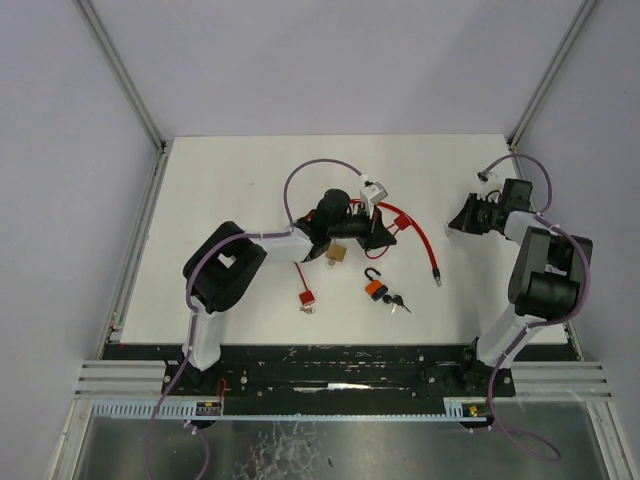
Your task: Lock with the key
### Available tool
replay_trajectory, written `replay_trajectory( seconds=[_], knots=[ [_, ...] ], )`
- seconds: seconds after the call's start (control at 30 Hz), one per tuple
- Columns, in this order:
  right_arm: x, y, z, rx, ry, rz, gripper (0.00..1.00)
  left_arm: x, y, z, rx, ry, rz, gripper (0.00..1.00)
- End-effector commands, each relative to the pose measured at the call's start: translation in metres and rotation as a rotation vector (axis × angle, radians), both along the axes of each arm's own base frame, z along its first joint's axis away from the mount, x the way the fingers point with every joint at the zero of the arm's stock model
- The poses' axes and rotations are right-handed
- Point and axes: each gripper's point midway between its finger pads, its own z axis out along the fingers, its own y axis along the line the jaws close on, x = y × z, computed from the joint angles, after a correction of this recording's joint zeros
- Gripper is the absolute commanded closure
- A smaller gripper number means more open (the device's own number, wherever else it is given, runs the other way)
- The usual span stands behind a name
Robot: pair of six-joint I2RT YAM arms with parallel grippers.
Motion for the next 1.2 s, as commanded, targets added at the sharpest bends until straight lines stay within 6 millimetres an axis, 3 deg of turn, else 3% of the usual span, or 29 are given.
replay_trajectory(
  seconds=[0.0, 0.2, 0.3, 0.37, 0.47, 0.57, 0.67, 0.73, 0.87, 0.93, 1.17],
  knots=[
    [0.021, -0.007, 0.017, -0.019, -0.062, -0.01, 0.9, 0.014, -0.009, 0.041, -0.107, -0.099, 0.039, 1.0],
    [0.024, -0.011, 0.023, -0.035, -0.072, -0.004, 0.68, 0.014, -0.005, 0.049, -0.128, -0.121, 0.064, 1.0],
    [0.021, -0.009, 0.048, -0.051, -0.14, 0.018, 0.59, 0.012, 0.0, 0.062, -0.16, -0.148, 0.082, 1.0],
    [0.013, 0.002, 0.081, -0.051, -0.244, 0.086, 0.55, 0.007, 0.006, 0.073, -0.194, -0.173, 0.096, 1.0],
    [-0.015, 0.034, 0.13, 0.02, -0.407, 0.244, 0.53, -0.003, 0.019, 0.1, -0.263, -0.22, 0.125, 0.99],
    [-0.06, 0.075, 0.187, 0.121, -0.619, 0.45, 0.5, -0.018, 0.037, 0.137, -0.364, -0.279, 0.151, 0.99],
    [-0.1, 0.099, 0.226, 0.167, -0.783, 0.584, 0.4, -0.034, 0.055, 0.165, -0.468, -0.322, 0.17, 0.96],
    [-0.122, 0.112, 0.241, 0.205, -0.83, 0.655, 0.31, -0.047, 0.065, 0.182, -0.547, -0.329, 0.169, 0.93],
    [-0.163, 0.145, 0.239, 0.27, -0.82, 0.82, 0.18, -0.068, 0.077, 0.207, -0.693, -0.262, 0.135, 0.92],
    [-0.176, 0.154, 0.234, 0.293, -0.812, 0.882, 0.18, -0.077, 0.079, 0.216, -0.75, -0.221, 0.098, 0.93],
    [-0.18, 0.176, 0.216, 0.356, -0.753, 0.917, 0.18, -0.102, 0.066, 0.231, -0.84, -0.237, 0.069, 0.94]
  ],
)
